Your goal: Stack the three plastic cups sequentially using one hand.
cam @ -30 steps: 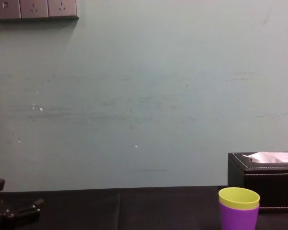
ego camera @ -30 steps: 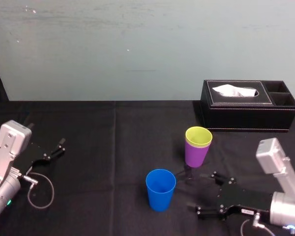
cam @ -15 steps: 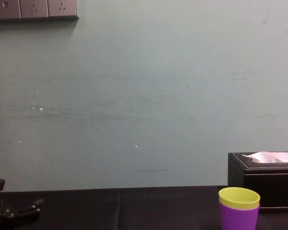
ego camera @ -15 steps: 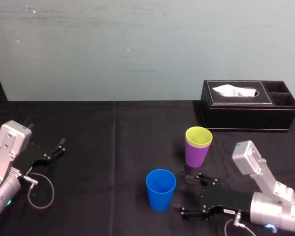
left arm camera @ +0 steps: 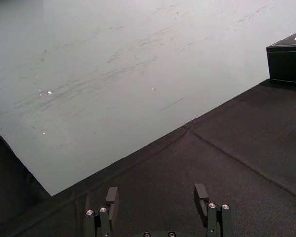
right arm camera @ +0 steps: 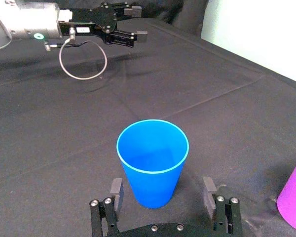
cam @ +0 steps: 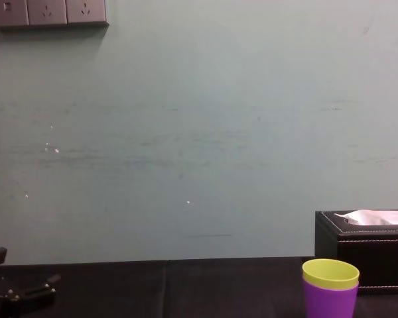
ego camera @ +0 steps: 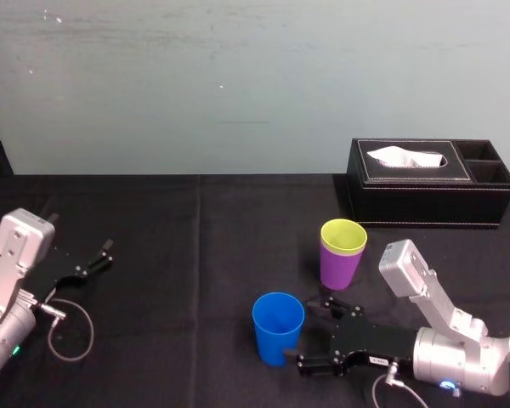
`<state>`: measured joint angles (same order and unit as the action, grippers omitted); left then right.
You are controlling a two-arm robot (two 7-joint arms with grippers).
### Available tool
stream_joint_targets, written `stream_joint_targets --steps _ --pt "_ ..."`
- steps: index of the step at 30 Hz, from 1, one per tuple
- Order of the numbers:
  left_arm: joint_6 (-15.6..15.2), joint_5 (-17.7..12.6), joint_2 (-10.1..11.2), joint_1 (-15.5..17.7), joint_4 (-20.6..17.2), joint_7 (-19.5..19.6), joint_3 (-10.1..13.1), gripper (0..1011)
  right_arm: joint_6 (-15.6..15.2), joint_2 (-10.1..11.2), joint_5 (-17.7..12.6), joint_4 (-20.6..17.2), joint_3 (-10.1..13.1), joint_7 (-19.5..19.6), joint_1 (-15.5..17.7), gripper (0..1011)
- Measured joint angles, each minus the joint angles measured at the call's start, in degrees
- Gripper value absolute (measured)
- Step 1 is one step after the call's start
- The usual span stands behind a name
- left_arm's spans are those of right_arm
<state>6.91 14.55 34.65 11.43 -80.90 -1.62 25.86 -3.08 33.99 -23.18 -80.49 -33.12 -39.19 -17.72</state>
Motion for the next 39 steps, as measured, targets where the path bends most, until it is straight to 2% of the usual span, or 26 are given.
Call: stream_joint_targets --steps 39 --pt "0.0 0.0 0.0 0.0 0.0 0.0 0.0 1000 -0.66 -4.59 0.9 4.18 -1.96 -0.25 -3.15 1002"
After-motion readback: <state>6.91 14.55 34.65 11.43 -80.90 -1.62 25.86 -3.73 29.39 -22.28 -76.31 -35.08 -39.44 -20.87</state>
